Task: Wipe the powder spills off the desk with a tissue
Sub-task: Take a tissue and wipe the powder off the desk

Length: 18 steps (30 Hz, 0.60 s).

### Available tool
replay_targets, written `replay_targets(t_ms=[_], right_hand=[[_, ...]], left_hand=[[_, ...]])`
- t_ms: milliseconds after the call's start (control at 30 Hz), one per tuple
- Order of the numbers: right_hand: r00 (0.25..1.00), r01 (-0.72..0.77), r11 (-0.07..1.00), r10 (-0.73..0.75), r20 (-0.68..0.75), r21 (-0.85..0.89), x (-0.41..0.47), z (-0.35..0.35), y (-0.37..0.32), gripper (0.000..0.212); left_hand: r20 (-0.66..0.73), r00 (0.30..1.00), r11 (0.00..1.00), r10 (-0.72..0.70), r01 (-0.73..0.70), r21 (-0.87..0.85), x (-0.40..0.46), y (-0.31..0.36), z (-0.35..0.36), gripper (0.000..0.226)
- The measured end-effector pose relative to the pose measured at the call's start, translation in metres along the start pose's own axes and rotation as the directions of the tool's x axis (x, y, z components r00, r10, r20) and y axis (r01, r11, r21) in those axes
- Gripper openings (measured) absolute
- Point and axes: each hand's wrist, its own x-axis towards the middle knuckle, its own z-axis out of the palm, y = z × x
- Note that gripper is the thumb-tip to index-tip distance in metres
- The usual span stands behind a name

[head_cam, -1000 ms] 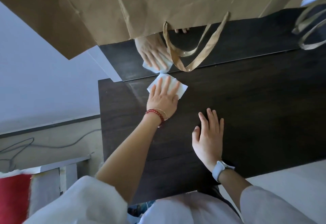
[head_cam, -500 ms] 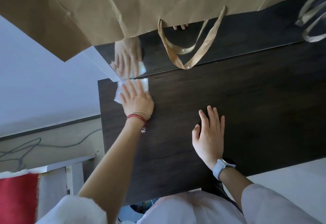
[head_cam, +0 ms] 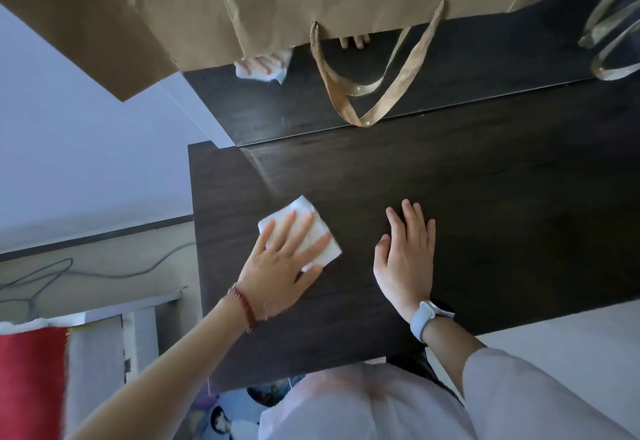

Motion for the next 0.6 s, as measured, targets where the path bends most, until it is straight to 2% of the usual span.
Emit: replay_targets(t_ms=[100,167,233,267,300,400,500,533,600], right_hand=[[1.000,0.006,1.000,-0.006,0.005,0.005,-0.001,0.002,0.001,0.042],[1.000,0.005,1.000,-0.005,0.015,0.012,-0.001,0.002,0.001,0.042],[1.000,0.006,1.000,-0.006,0.012,0.015,0.000,0.003,0.002,0.042],[1.000,0.011,1.000,-0.011,0.008,0.017,0.000,0.003,0.002,0.042],[1.000,0.018,1.000,-0.018,0.004,0.020,-0.001,0.003,0.003,0.041],[1.000,0.023,0.999,-0.024,0.009,0.023,-0.002,0.001,0.004,0.040],[1.000,0.011,0.999,-0.012,0.021,0.048,-0.002,-0.003,0.000,0.040],[1.000,0.009,0.998,-0.010,0.025,0.061,-0.002,-0.004,-0.001,0.040],[0.999,0.005,0.997,-0.009,0.043,0.079,-0.001,-0.006,-0.002,0.041]], left_hand=[[0.046,0.999,0.997,-0.013,0.009,0.083,-0.021,-0.018,0.003,0.049],[-0.020,0.989,0.986,-0.148,0.149,0.068,0.003,-0.040,-0.002,0.049],[0.007,0.948,0.948,-0.317,0.317,-0.041,0.027,-0.050,-0.006,0.047],[0.021,0.938,0.935,-0.347,0.348,-0.072,0.032,-0.046,-0.003,0.048],[0.006,0.943,0.940,-0.332,0.332,-0.080,0.028,-0.035,0.003,0.049],[-0.022,0.991,0.990,-0.133,0.131,-0.045,-0.015,0.014,0.016,0.050],[0.018,1.000,1.000,0.011,-0.012,0.029,-0.061,0.029,0.024,0.049],[0.022,1.000,0.999,0.006,-0.007,0.054,-0.073,0.026,0.028,0.049],[0.025,0.991,0.991,-0.131,0.131,0.011,-0.091,0.013,0.035,0.051]])
